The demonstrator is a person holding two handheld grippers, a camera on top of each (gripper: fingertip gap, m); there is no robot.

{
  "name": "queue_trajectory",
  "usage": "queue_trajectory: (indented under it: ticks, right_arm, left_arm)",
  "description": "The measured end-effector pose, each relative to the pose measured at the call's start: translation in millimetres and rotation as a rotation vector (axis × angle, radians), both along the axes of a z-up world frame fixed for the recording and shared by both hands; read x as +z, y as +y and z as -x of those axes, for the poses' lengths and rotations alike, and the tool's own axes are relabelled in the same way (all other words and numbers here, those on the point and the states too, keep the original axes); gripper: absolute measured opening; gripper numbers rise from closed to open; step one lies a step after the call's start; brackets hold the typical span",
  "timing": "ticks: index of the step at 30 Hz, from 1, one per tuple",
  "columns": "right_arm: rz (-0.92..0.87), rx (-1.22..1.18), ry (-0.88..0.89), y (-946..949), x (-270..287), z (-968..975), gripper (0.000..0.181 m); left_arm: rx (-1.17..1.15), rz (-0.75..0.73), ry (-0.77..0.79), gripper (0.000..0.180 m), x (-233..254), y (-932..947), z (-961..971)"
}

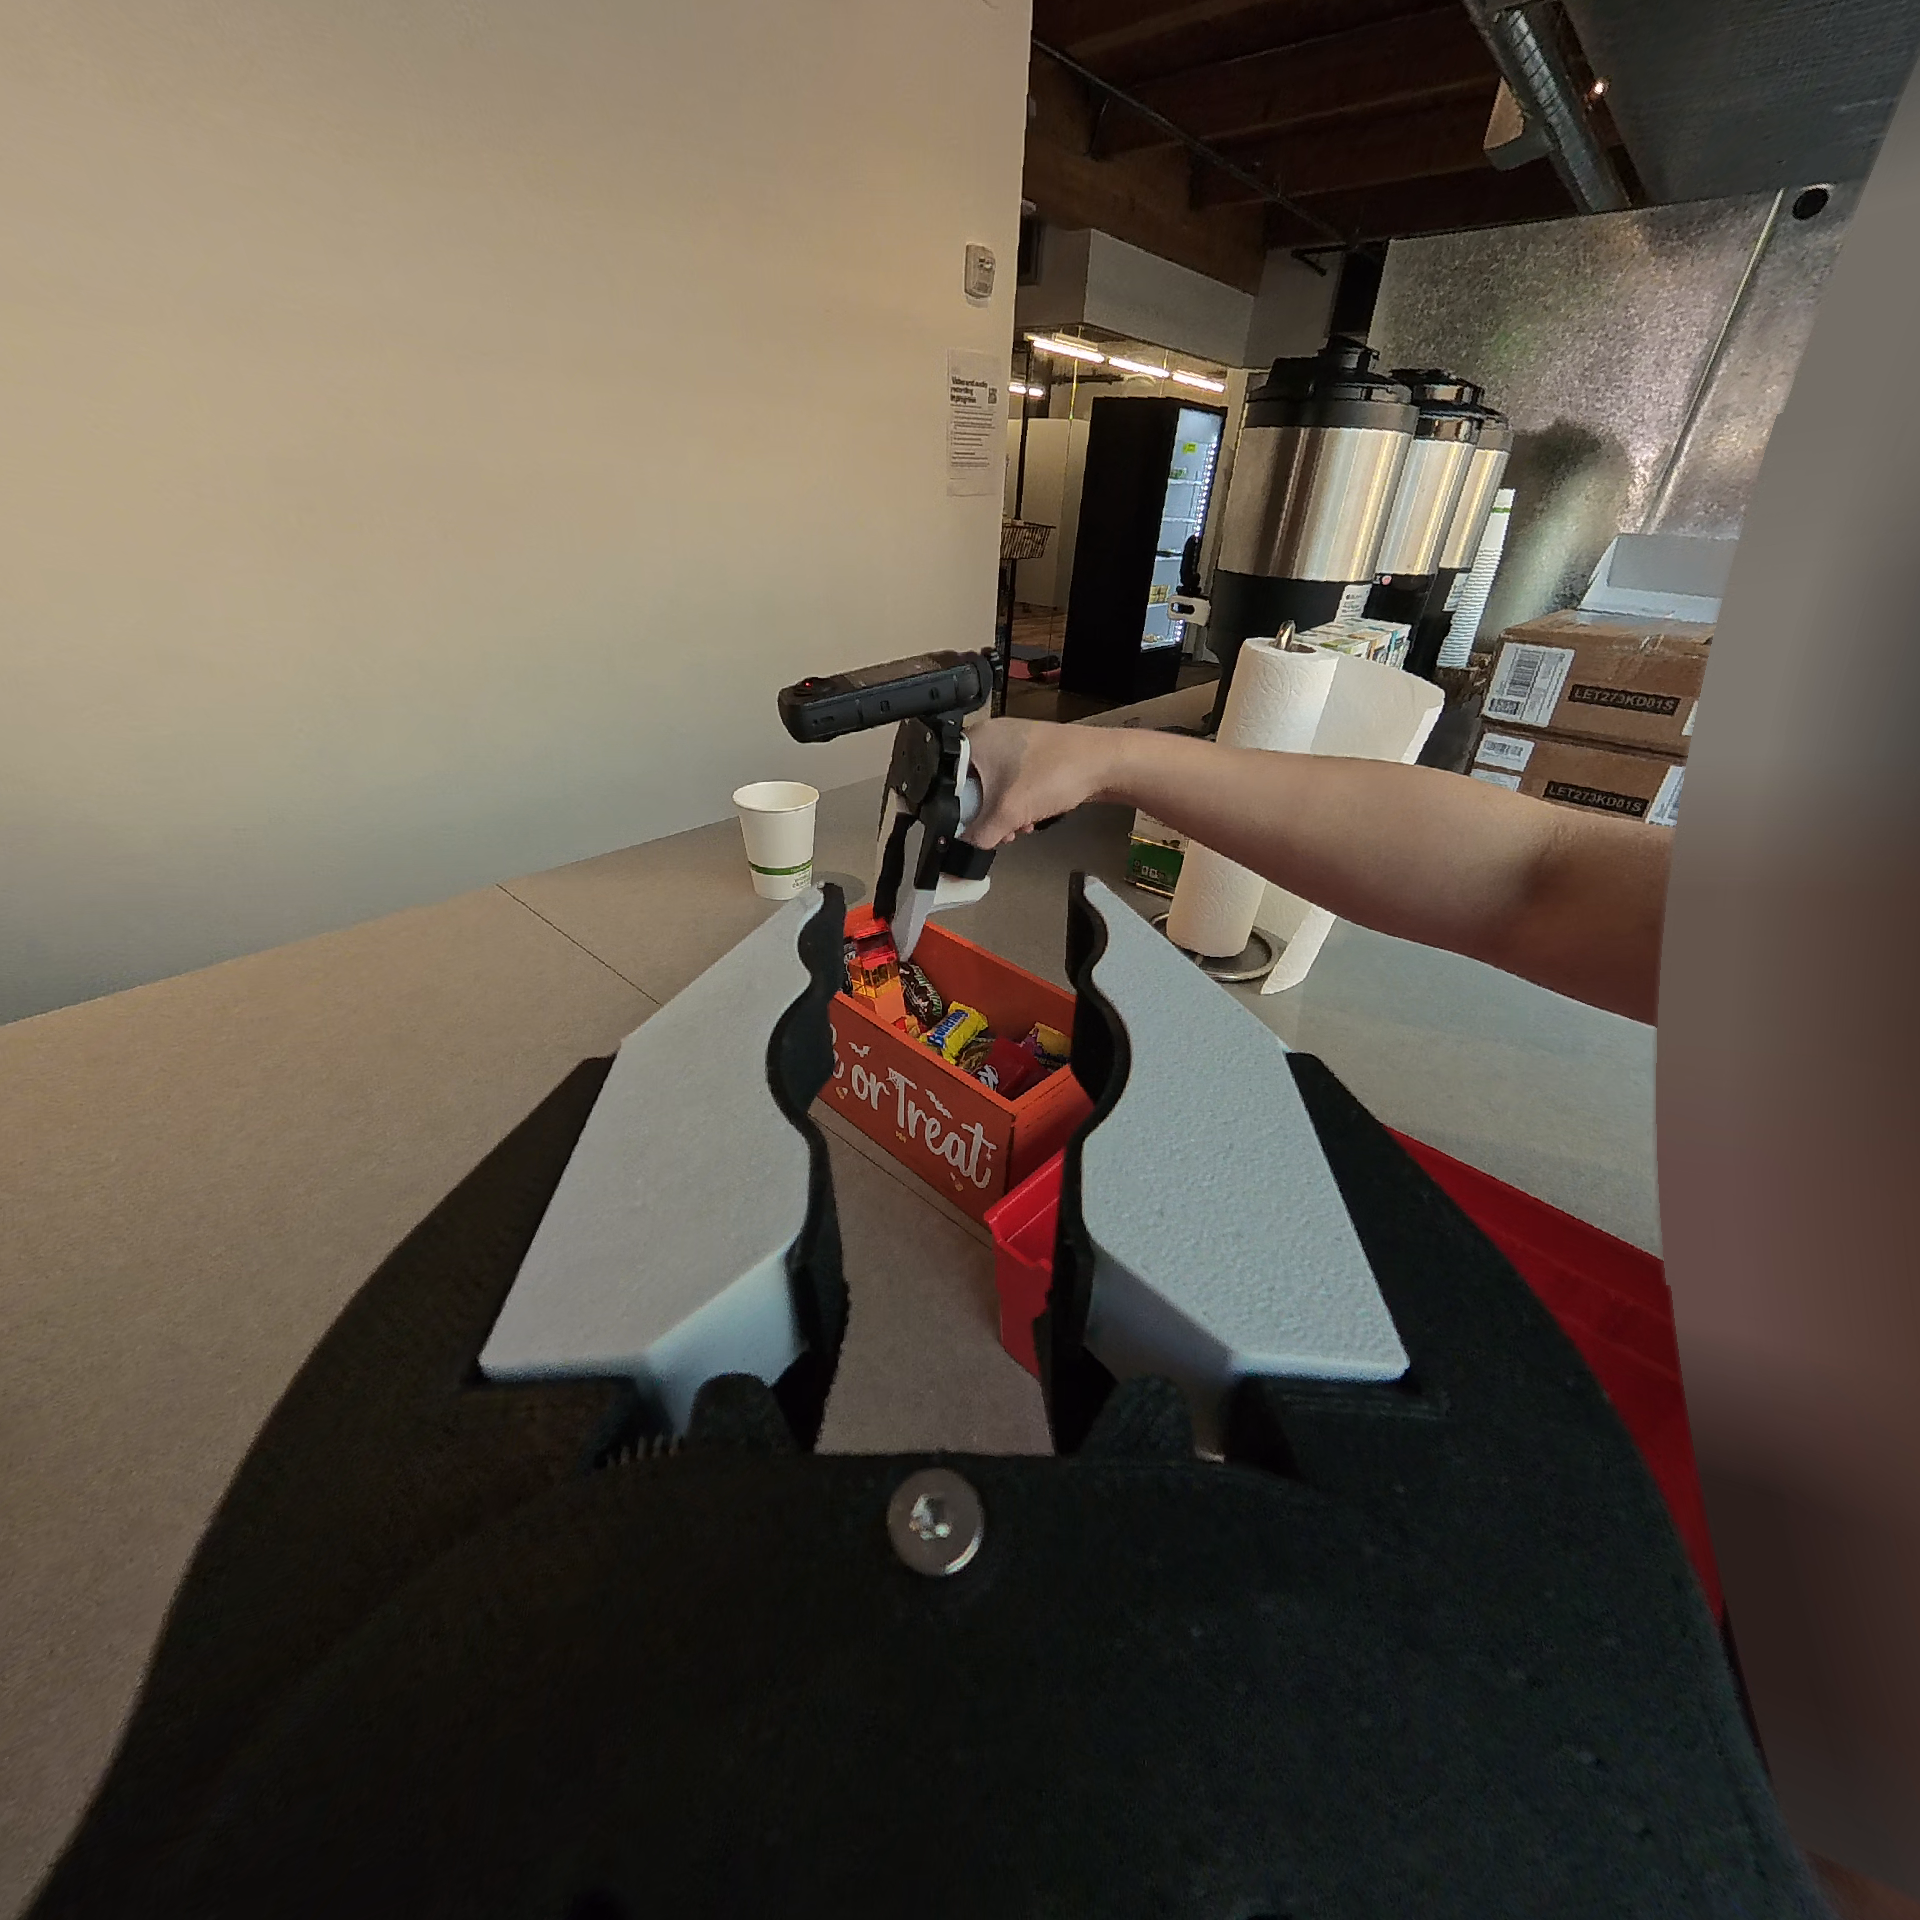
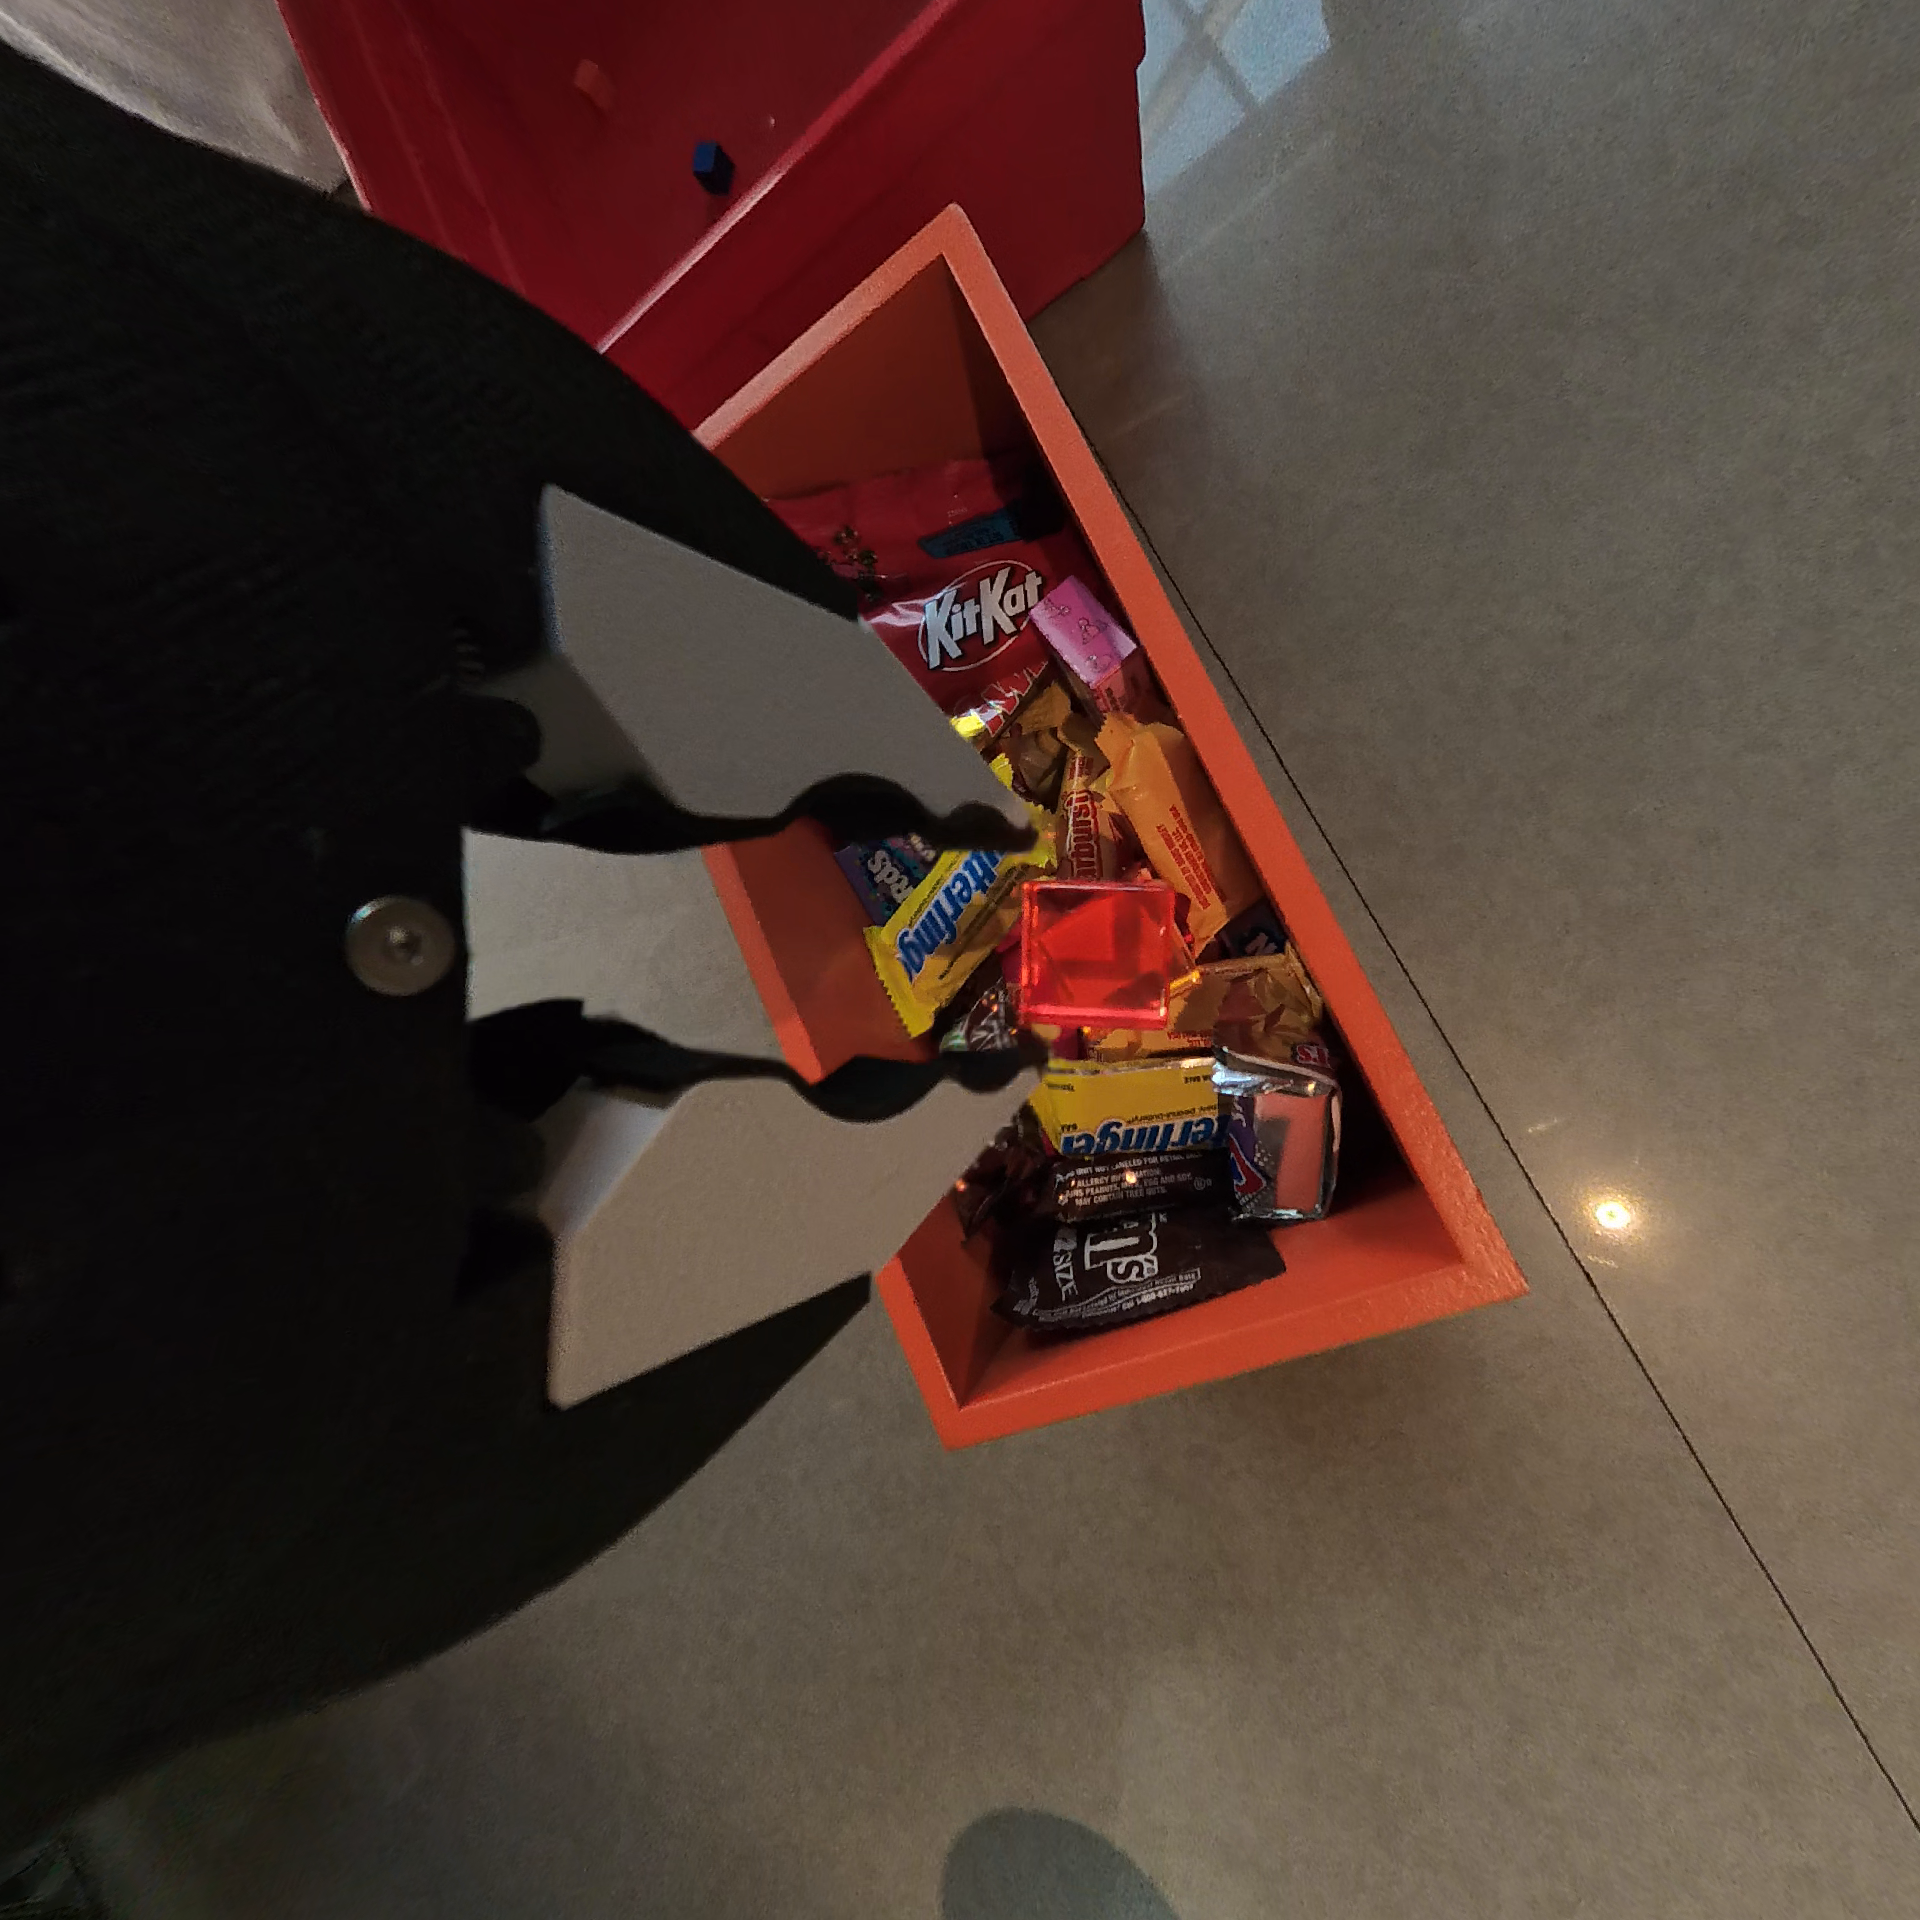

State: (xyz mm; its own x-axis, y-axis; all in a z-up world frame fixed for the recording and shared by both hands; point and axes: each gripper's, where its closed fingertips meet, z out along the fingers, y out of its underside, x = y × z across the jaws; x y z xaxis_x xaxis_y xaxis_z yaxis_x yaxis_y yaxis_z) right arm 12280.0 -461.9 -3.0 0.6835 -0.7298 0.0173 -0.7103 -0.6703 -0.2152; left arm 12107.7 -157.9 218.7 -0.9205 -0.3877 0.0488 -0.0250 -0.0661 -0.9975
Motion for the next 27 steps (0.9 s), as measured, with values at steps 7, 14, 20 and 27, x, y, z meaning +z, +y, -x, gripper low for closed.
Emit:
queue_trajectory:
  ticks: [7,14,20,27]
  right_arm:
    - [-0.028,-0.003,-0.047,9.6,15.1,-17.0,0.057]
    - [0.001,0.007,-0.023,19.5,6.2,-21.2,0.047]
    - [0.032,-0.008,-0.006,14.5,4.6,-20.2,0.024]
    - [0.039,-0.021,0.028,7.5,2.4,-6.4,0.024]
  left_arm:
    - [0.003,-0.006,0.0,0.041,-0.8,-0.9,-0.7]
    - [0.004,-0.004,0.002,0.041,-0.8,-0.3,-1.0]
    - [0.008,0.008,0.002,0.041,0.6,2.8,-1.1]
    - [0.006,0.014,0.001,0.041,1.6,3.4,-0.6]
